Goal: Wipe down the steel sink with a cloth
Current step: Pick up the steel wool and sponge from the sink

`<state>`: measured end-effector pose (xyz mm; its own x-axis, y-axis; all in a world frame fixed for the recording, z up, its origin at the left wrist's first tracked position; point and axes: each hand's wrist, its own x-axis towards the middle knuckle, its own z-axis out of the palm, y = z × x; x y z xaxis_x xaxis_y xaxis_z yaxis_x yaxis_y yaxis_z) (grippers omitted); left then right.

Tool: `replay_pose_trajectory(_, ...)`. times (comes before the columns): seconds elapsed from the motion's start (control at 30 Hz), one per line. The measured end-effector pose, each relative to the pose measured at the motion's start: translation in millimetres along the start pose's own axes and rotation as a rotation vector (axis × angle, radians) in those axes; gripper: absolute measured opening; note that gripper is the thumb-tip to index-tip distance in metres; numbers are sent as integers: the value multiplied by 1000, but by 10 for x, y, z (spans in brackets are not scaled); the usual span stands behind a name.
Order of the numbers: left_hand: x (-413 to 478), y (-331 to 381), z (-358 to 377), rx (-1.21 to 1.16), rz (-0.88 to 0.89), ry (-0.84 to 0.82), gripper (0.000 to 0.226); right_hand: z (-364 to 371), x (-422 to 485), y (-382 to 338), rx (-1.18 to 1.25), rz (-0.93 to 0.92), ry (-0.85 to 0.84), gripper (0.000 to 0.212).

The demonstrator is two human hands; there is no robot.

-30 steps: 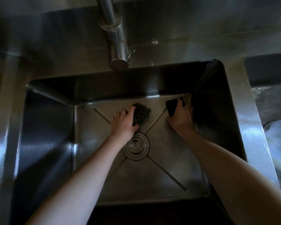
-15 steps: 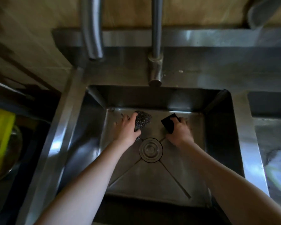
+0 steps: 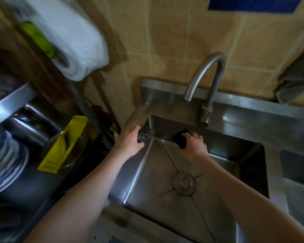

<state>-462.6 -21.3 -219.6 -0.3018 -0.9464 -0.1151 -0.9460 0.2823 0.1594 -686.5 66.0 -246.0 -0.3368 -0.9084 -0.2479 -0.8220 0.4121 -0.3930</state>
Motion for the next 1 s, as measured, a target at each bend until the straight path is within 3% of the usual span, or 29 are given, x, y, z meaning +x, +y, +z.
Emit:
replay_pose_trajectory(0.37,-628,-1069,-1176,-21,-252,138,50,-349,-297,-1609,-82,-459,-29,56)
replay_pose_trajectory(1.0,-2526,-2905,-2368,-12,-731,372,50,-237,-1274,-4217,-67,-896,-11,51)
